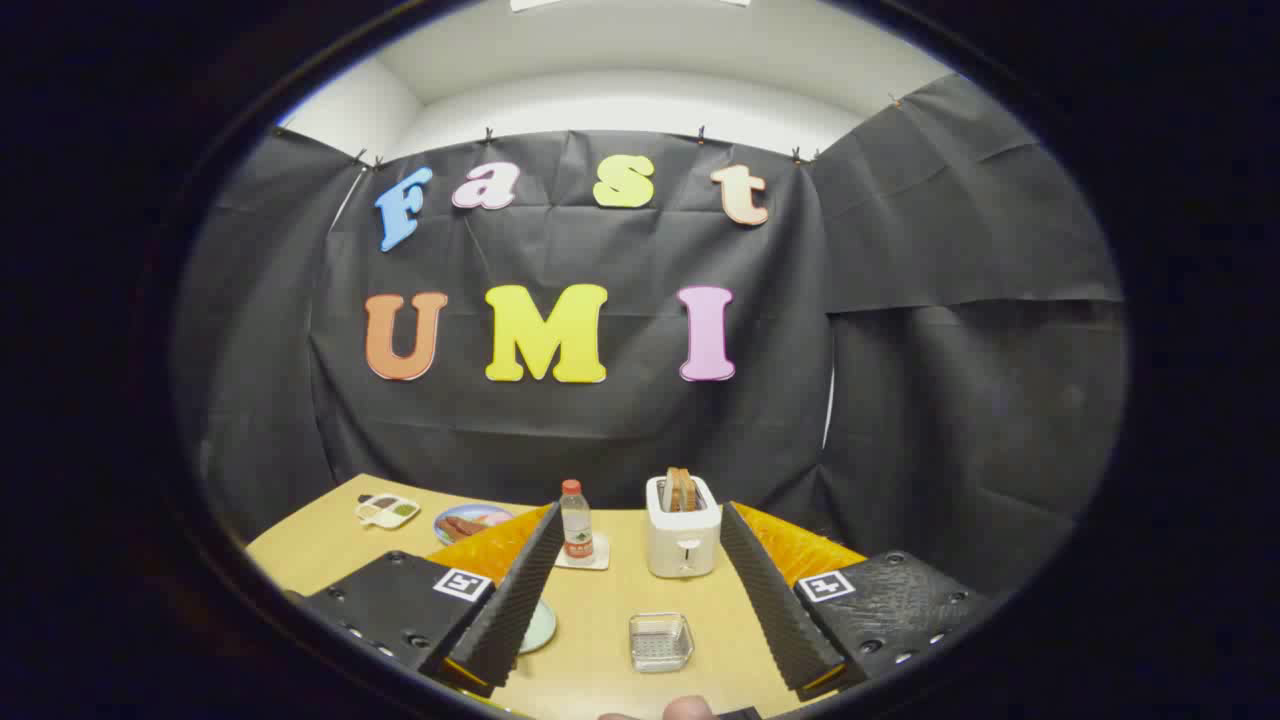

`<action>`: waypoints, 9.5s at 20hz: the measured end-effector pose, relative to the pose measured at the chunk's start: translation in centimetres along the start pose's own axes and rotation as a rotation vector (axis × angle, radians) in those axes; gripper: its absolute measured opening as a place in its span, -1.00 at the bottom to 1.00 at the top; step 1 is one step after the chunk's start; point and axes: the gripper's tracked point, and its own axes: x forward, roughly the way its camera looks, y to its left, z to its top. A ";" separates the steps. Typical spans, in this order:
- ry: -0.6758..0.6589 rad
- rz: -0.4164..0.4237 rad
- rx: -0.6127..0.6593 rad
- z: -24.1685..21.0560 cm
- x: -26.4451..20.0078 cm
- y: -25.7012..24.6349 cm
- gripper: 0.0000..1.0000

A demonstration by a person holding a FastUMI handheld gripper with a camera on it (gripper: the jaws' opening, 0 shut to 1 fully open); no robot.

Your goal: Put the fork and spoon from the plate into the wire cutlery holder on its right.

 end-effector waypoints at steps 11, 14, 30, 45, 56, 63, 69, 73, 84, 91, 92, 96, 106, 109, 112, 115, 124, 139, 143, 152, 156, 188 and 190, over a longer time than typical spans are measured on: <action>0.025 0.041 0.004 -0.6 0.9 1.4 0.91; 0.042 0.059 0.000 -1.0 1.3 2.0 0.91; 0.322 0.232 -0.121 -8.1 4.4 10.5 0.90; 0.961 0.220 -0.287 -30.4 9.7 15.8 0.50; 1.102 0.171 -0.316 -34.2 10.8 15.8 -0.80; 1.182 0.200 -0.223 -31.3 10.7 15.0 -0.98; 1.195 0.209 -0.246 -20.4 9.5 8.4 -0.98; 1.262 0.146 -0.208 -16.6 7.1 2.1 -0.98; 1.584 0.078 -0.072 -20.0 3.3 -3.6 -0.98; 1.691 0.059 -0.072 -21.7 4.9 -3.4 -0.98; 1.704 0.052 -0.066 -21.8 5.1 -3.4 -0.99; 1.732 0.018 -0.037 -22.6 6.2 -3.2 -0.92; 1.394 0.043 0.002 -19.9 11.0 -2.3 0.66; 1.225 0.070 -0.038 -17.4 11.5 -1.0 0.82; 1.099 0.102 -0.045 -15.8 10.6 1.3 0.88; 1.017 0.141 -0.076 -15.5 9.1 4.7 0.90; 0.967 0.281 -0.159 -21.6 6.0 18.3 0.91; 1.029 0.172 -0.112 -32.5 7.6 21.7 0.48; 1.080 0.151 -0.068 -33.4 7.9 21.2 0.15; 1.130 0.158 -0.085 -32.8 8.0 19.9 -0.91; 1.147 0.170 -0.055 -29.9 7.8 19.3 -0.99; 1.395 0.036 0.059 -17.7 2.6 -3.3 -0.99; 1.416 0.030 0.072 -18.1 2.8 -3.5 -0.99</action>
